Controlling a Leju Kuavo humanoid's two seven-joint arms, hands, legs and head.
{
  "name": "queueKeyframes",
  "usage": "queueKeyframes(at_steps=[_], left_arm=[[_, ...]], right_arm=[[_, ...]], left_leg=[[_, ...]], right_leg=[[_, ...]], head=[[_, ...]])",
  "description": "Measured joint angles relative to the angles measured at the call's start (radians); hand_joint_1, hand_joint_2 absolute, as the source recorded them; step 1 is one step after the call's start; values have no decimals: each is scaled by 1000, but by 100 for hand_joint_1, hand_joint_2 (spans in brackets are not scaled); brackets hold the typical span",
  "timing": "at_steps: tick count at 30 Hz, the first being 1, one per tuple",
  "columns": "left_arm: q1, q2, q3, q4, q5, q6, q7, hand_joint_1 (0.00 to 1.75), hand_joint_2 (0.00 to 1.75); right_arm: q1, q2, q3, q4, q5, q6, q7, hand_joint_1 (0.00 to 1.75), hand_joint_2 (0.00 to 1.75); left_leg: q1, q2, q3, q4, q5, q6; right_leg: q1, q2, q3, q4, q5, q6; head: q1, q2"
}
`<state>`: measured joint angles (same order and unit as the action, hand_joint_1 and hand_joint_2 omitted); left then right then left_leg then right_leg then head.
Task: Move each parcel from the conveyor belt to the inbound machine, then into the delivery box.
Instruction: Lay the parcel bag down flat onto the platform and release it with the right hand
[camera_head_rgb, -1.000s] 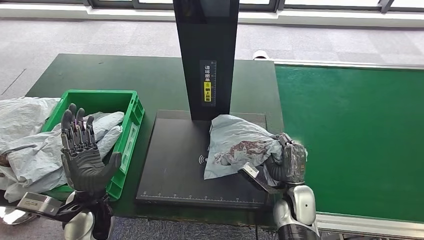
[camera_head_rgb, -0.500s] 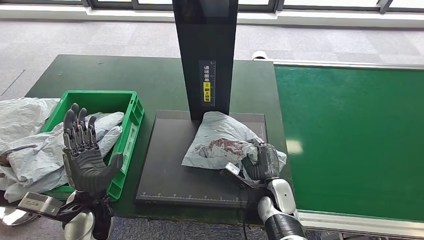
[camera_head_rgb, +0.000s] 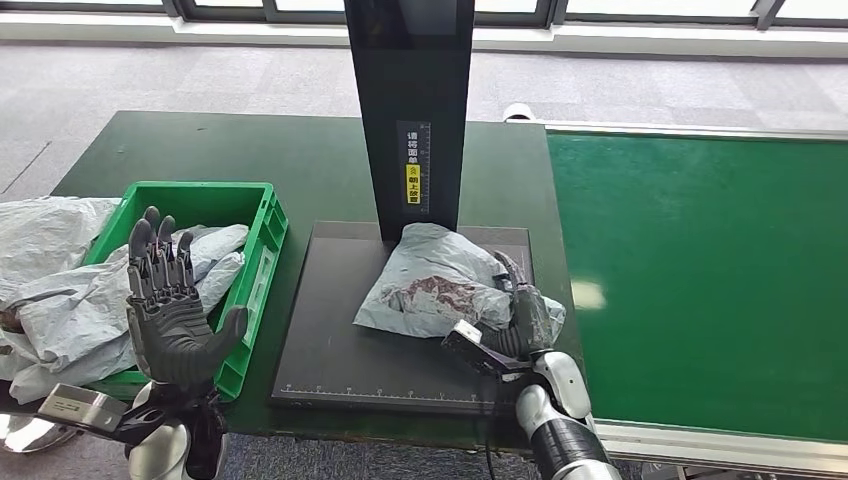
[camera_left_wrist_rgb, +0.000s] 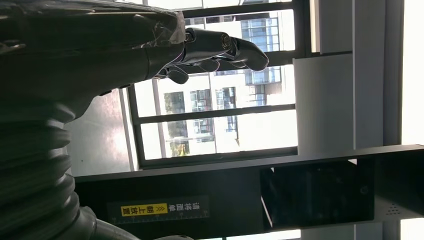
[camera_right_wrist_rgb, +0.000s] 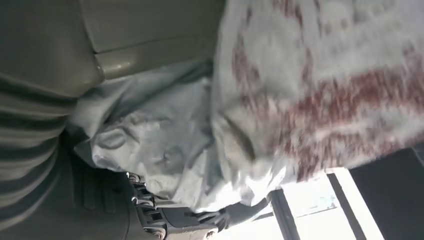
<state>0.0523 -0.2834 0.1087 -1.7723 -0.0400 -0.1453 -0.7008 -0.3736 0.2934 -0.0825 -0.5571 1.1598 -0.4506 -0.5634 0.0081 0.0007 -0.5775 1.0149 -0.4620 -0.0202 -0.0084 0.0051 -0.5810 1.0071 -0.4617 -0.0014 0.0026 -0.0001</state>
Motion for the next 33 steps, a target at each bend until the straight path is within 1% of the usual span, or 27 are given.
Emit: queueKeyframes(at_steps=[3, 6, 9, 11, 13, 16, 21, 25, 33], left_arm=[[0, 0, 0, 0, -2, 4, 0, 0, 175], [0, 0, 0, 0, -3, 9, 0, 0, 175], [0, 0, 0, 0, -4, 13, 0, 0, 175], [0, 0, 0, 0, -6, 16, 0, 0, 175], [0, 0, 0, 0, -10, 21, 0, 0, 175], [0, 0, 0, 1, -14, 27, 0, 0, 175], [-1, 0, -1, 6, -18, 38, 0, 0, 175], [-6, 4, -16, 17, -38, 79, 0, 0, 175], [-35, 26, -93, 64, -85, 157, 0, 0, 175]], right_arm=[[1, -4, -1, -2, -94, 45, -76, 0, 0], [5, -7, -1, -12, -134, 57, -92, 0, 0], [12, -9, -1, -26, -167, 43, -110, 0, 0], [24, -10, -1, -47, -196, 3, -123, 0, 87], [42, -10, -1, -80, -221, -66, -130, 0, 175], [72, -10, 1, -145, -273, -143, -135, 0, 175], [101, -12, 7, -222, -320, -173, -138, 0, 175], [139, -19, 40, -315, -388, -234, -139, 0, 175], [231, -19, 51, -590, -428, -250, -139, 0, 175]], left_leg=[[0, 0, 0, 0, 0, 0], [0, 0, 0, 0, 0, 0], [0, 0, -1, 0, 0, 0], [0, -1, -1, 0, 0, 0], [0, -2, -3, 0, 0, 0], [0, -2, -4, 0, 0, 0], [0, -1, -4, 0, 0, 0], [0, -2, -4, 0, 0, 0], [0, -2, -5, 0, 0, 0]], right_leg=[[0, 0, 0, 0, 0, 0], [0, 0, 0, 0, 0, -1], [0, 0, 0, 0, 0, -1], [0, 0, -1, 0, 0, -1], [0, -1, -1, 0, 0, -1], [0, -1, -2, 0, 0, -1], [0, -1, -3, 0, 0, -1], [0, -1, -3, 0, 0, 0], [-1, -1, -4, 0, 0, 0]], head=[[0, 0], [0, 0], [0, 0], [0, 0], [0, 0], [0, 0], [0, 0], [0, 0], [0, 0]])
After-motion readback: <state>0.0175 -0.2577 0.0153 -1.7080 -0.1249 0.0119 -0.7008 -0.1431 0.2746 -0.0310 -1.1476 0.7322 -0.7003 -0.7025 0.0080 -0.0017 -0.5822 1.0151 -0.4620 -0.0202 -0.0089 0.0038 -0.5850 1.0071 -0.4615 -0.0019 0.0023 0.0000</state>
